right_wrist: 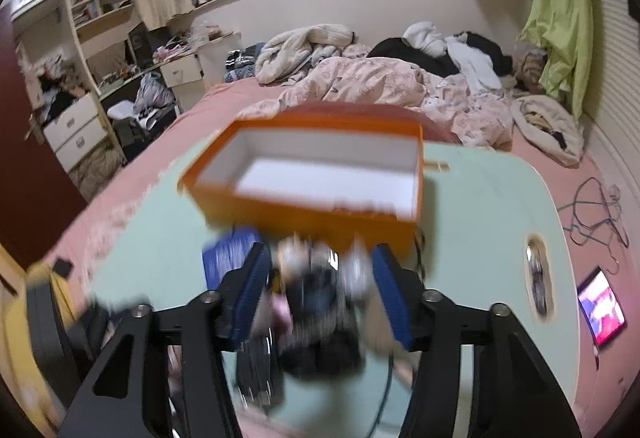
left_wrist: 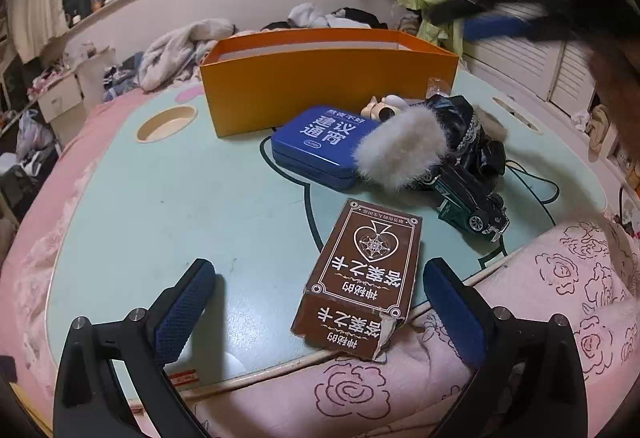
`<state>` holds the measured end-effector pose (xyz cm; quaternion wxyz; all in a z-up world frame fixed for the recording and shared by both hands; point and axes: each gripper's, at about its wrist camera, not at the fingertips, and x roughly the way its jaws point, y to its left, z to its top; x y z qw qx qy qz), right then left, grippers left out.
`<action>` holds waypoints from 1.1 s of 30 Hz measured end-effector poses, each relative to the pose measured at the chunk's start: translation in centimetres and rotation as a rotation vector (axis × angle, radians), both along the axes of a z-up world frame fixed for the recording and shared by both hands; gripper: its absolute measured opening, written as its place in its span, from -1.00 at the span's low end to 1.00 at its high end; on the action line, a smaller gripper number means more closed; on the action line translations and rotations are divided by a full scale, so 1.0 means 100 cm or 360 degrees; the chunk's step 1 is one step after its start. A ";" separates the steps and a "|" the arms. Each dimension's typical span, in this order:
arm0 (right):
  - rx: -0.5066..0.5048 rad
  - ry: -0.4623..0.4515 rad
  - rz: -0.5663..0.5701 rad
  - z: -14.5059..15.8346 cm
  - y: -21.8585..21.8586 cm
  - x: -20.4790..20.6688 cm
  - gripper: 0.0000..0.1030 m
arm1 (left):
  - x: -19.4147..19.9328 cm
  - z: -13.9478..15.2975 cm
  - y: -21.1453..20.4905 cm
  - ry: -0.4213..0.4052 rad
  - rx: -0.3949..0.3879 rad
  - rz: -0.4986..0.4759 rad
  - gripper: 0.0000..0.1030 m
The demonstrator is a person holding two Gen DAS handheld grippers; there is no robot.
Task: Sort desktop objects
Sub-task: 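Reach into the box and grasp the black red-cross box with right gripper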
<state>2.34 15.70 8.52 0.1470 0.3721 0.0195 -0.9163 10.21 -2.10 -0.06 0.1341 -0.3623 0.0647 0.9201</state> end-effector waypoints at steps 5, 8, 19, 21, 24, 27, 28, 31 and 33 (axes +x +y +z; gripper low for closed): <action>-0.0023 -0.0473 -0.0008 0.001 0.005 -0.097 -0.48 | 0.000 -0.001 0.001 0.0001 0.0002 -0.0002 1.00; 0.0240 -0.0592 -0.0108 -0.012 0.002 -0.126 -0.48 | 0.000 -0.002 0.001 0.0004 0.0003 -0.0003 1.00; 0.0519 -0.0535 -0.0131 -0.039 -0.018 -0.123 -0.48 | 0.002 -0.003 0.001 0.0007 0.0002 -0.0004 1.00; 0.0518 -0.0549 -0.0137 -0.039 -0.018 -0.124 -0.48 | 0.002 -0.003 0.001 0.0008 0.0003 -0.0004 1.00; 0.0529 -0.0565 -0.0148 -0.040 -0.018 -0.125 -0.48 | 0.002 -0.003 0.001 0.0007 0.0003 -0.0004 1.00; 0.0547 -0.0590 -0.0157 -0.039 -0.019 -0.126 -0.45 | 0.002 -0.003 0.001 0.0007 0.0003 -0.0004 1.00; 0.0565 -0.0600 -0.0159 -0.039 -0.021 -0.126 -0.43 | 0.002 -0.003 0.001 0.0007 0.0003 -0.0004 1.00; 0.0582 -0.0670 -0.0157 -0.037 -0.023 -0.131 -0.37 | 0.002 -0.004 0.001 0.0008 0.0004 -0.0005 1.00; 0.0546 -0.0782 -0.0162 -0.033 -0.022 -0.137 -0.36 | 0.002 -0.004 0.001 0.0009 0.0004 -0.0005 1.00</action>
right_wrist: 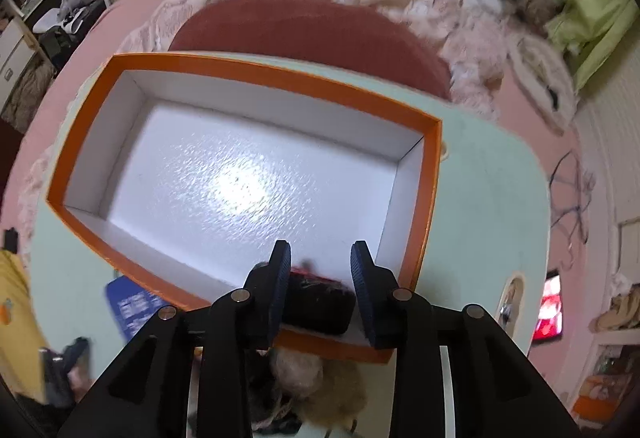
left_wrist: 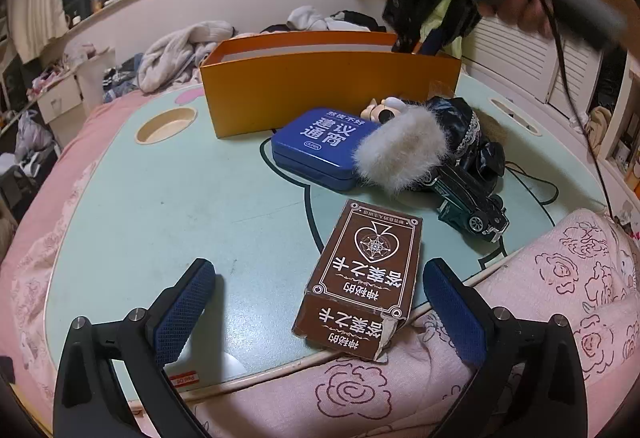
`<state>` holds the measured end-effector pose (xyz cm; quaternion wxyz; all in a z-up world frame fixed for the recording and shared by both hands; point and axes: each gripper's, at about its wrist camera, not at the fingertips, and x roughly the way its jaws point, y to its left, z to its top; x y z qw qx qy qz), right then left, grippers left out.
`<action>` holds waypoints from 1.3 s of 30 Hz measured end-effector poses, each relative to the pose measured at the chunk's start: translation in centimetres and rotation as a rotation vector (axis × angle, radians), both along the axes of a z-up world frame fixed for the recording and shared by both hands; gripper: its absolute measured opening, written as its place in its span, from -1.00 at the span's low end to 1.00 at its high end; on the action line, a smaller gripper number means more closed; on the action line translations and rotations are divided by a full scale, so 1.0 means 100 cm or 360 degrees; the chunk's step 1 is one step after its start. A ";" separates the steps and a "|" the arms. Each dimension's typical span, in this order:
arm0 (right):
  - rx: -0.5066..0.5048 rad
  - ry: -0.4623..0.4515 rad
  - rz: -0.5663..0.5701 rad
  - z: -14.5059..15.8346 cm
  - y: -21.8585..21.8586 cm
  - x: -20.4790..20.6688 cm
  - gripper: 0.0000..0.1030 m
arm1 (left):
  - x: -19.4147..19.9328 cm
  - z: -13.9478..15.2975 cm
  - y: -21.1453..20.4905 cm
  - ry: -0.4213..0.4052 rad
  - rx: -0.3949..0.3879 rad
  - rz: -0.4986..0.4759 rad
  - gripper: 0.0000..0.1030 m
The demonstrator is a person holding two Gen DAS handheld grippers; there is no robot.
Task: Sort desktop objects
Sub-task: 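Reach into the box and grasp the black red-cross box with right gripper, then lift the red-cross box out and set it in front of the lace fabric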
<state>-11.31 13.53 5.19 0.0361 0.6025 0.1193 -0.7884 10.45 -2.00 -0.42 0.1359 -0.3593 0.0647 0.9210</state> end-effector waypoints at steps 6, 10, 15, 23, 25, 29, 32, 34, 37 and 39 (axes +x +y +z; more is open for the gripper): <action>-0.0056 -0.0392 -0.0145 0.013 0.004 -0.028 -0.36 | 0.001 0.000 0.000 0.0002 0.0002 -0.0002 1.00; 0.0010 -0.0613 -0.0204 -0.006 0.004 -0.040 -0.26 | 0.002 0.001 0.001 0.0004 0.0001 -0.0001 1.00; -0.0074 -0.0662 -0.0314 -0.018 0.015 -0.045 0.10 | 0.002 0.003 0.001 0.0007 0.0004 -0.0003 1.00; 0.0119 -0.0705 -0.0242 -0.067 0.002 -0.018 0.20 | 0.001 0.004 0.001 0.0011 0.0003 -0.0006 1.00; 0.0121 -0.0685 -0.0223 -0.071 0.000 -0.012 0.19 | 0.000 0.004 0.001 0.0010 0.0006 -0.0007 1.00; 0.0061 -0.0633 -0.0219 -0.070 0.005 -0.004 0.19 | 0.000 0.004 0.001 0.0011 0.0007 -0.0007 1.00; -0.0049 -0.0531 -0.0223 -0.053 0.011 0.002 0.19 | -0.001 0.004 0.001 0.0011 0.0006 -0.0007 1.00; -0.0147 -0.0420 -0.0195 -0.031 0.015 0.009 0.19 | -0.001 0.004 0.001 0.0011 0.0007 -0.0007 1.00; -0.0285 -0.0202 -0.0105 0.005 0.018 0.031 0.19 | -0.001 0.004 0.001 0.0011 0.0007 -0.0007 1.00; -0.0405 -0.0040 -0.0021 0.026 0.026 0.062 0.19 | 0.000 0.004 0.001 0.0011 0.0007 -0.0006 1.00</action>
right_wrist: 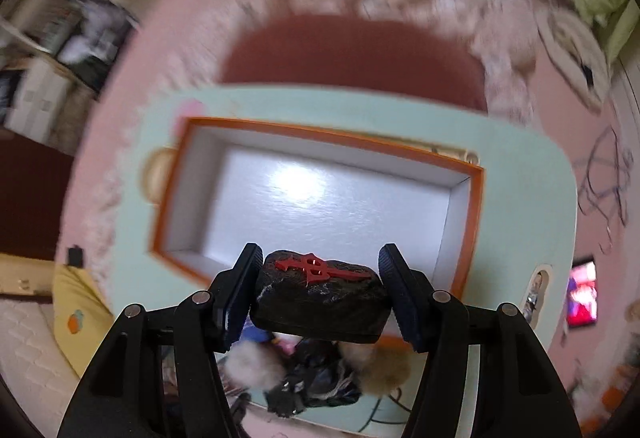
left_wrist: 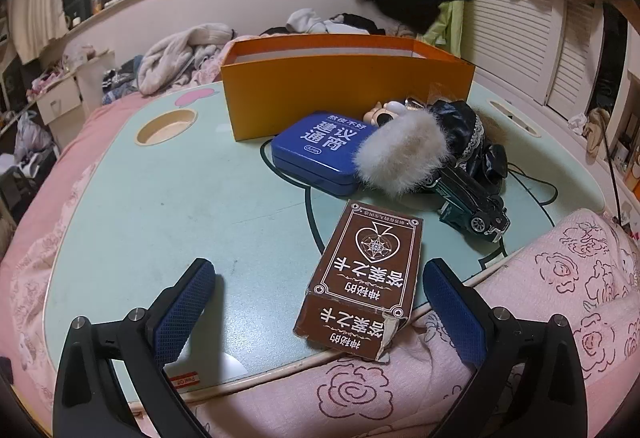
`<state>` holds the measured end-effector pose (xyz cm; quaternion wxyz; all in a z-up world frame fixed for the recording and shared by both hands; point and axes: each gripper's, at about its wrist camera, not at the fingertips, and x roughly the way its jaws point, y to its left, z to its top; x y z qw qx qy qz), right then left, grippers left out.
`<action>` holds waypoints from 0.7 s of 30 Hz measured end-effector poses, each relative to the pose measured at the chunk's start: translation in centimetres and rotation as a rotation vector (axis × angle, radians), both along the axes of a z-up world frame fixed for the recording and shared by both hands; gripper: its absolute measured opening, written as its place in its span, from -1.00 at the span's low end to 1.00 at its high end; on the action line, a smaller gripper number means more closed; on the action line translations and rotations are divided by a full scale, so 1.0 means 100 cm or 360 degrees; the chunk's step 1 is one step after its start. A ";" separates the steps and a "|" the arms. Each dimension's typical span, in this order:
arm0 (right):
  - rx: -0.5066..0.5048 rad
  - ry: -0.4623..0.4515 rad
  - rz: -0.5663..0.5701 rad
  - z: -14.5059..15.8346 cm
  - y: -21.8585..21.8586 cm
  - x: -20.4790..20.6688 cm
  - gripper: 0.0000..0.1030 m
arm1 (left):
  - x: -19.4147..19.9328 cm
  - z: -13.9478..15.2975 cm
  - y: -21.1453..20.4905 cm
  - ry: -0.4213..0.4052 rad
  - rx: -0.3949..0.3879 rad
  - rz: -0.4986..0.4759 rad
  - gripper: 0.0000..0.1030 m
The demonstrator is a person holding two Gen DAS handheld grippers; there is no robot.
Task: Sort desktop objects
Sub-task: 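Lift the red-cross box out and set it in front of the lace fabric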
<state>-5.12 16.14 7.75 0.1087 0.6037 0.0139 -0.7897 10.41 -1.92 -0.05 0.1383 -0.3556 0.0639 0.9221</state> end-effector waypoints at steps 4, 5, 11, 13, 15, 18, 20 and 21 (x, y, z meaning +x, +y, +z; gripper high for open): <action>-0.0129 0.0153 0.0114 0.007 0.005 0.048 0.19 | 0.000 0.000 0.000 -0.0001 -0.0001 -0.0001 1.00; -0.0136 0.0169 0.0134 0.002 0.012 0.064 0.19 | 0.000 0.000 0.000 -0.0001 -0.0001 0.0000 1.00; -0.0120 0.0311 0.0081 -0.044 0.025 0.125 0.19 | -0.002 -0.001 0.001 -0.0006 -0.0005 0.0006 1.00; -0.0105 0.0371 0.0069 -0.055 0.028 0.128 0.19 | -0.002 -0.002 0.001 -0.0008 -0.0005 0.0007 1.00; -0.0126 0.0452 0.0068 -0.060 0.022 0.129 0.19 | -0.002 -0.002 0.001 -0.0007 -0.0005 0.0007 1.00; -0.0122 0.0646 0.0014 -0.057 0.018 0.124 0.20 | -0.002 -0.002 0.000 -0.0007 -0.0004 0.0006 1.00; -0.0145 0.0802 -0.0038 -0.049 0.019 0.129 0.20 | -0.002 -0.002 0.000 -0.0007 -0.0004 0.0006 1.00; -0.0172 0.0866 -0.0044 -0.046 0.019 0.137 0.22 | -0.002 -0.002 0.000 -0.0006 -0.0003 0.0006 1.00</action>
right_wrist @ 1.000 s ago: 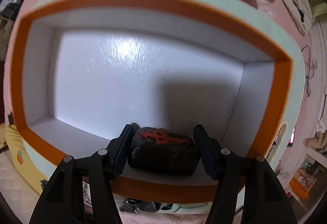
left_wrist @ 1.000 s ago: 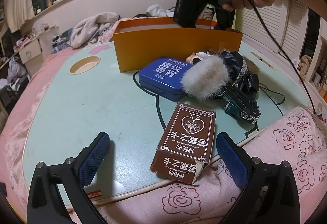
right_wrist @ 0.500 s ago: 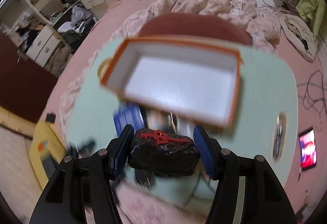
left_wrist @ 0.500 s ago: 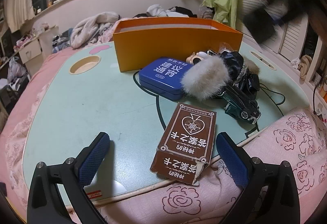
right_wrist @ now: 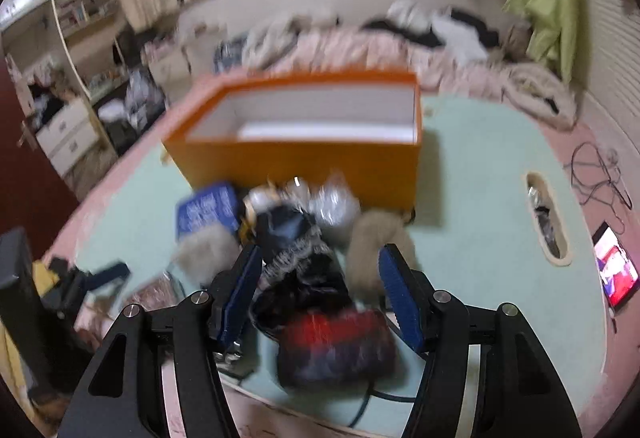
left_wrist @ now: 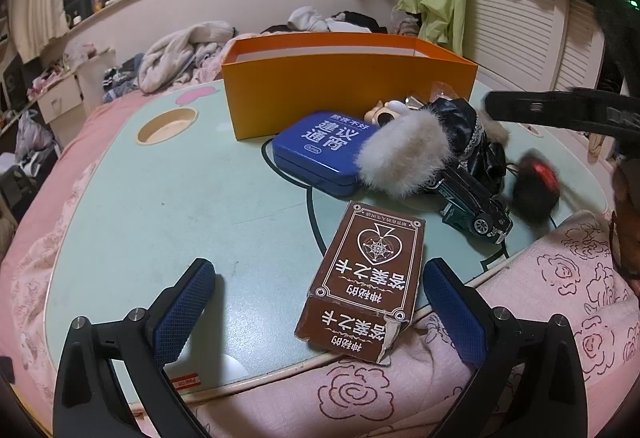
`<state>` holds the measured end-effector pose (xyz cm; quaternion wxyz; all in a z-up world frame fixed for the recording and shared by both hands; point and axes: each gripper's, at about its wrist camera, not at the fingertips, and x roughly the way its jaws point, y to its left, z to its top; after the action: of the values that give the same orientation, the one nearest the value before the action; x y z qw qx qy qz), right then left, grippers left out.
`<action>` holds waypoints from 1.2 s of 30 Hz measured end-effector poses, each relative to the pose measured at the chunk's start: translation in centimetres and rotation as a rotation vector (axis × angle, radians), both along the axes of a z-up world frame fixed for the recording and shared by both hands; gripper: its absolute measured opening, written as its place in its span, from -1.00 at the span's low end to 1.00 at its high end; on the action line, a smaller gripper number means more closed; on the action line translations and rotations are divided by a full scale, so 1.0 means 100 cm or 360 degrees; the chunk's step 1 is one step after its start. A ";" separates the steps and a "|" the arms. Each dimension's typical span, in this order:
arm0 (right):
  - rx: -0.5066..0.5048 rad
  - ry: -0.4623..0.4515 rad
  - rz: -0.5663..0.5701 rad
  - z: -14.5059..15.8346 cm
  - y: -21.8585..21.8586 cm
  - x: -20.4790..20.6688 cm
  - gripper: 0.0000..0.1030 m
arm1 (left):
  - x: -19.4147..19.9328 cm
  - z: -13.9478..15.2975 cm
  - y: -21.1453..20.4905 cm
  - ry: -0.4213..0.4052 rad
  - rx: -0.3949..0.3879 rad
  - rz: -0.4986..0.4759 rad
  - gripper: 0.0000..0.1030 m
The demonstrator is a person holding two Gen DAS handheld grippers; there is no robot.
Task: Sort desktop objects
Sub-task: 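Lift the red-cross box out and set it in front of the lace fabric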
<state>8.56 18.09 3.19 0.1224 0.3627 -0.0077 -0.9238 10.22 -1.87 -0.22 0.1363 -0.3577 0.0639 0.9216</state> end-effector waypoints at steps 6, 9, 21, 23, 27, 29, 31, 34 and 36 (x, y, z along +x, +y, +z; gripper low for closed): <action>0.0200 0.0205 -0.0011 -0.002 -0.002 0.049 0.54 | 0.000 -0.001 0.000 0.0002 0.0000 0.0001 1.00; 0.0290 0.0176 -0.0040 -0.013 -0.001 0.058 0.55 | 0.000 -0.001 0.000 0.0002 0.0000 0.0001 1.00; 0.0313 -0.0163 -0.0121 -0.059 0.009 0.011 0.99 | 0.000 -0.001 0.000 0.0001 -0.0002 0.0007 1.00; 0.0311 -0.0163 -0.0121 -0.059 0.009 0.011 0.99 | 0.000 -0.001 0.000 0.0002 -0.0003 0.0007 1.00; 0.0310 -0.0164 -0.0120 -0.060 0.009 0.010 0.99 | 0.000 -0.001 0.000 0.0002 -0.0003 0.0007 1.00; 0.0310 -0.0164 -0.0120 -0.060 0.009 0.010 0.99 | 0.000 -0.001 0.000 0.0002 -0.0003 0.0007 1.00; 0.0309 -0.0164 -0.0119 -0.060 0.009 0.010 0.99 | 0.000 -0.001 0.000 0.0003 -0.0003 0.0007 1.00; 0.0308 -0.0164 -0.0119 -0.060 0.009 0.010 0.99 | 0.000 -0.001 0.000 0.0004 -0.0002 0.0008 1.00; 0.0307 -0.0164 -0.0118 -0.062 0.009 0.008 0.99 | 0.001 -0.001 0.000 0.0005 -0.0002 0.0008 1.00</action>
<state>9.38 19.00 -3.04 0.0519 0.4193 0.0614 -0.9043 10.28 -1.84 -0.36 0.1337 -0.3566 0.0637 0.9224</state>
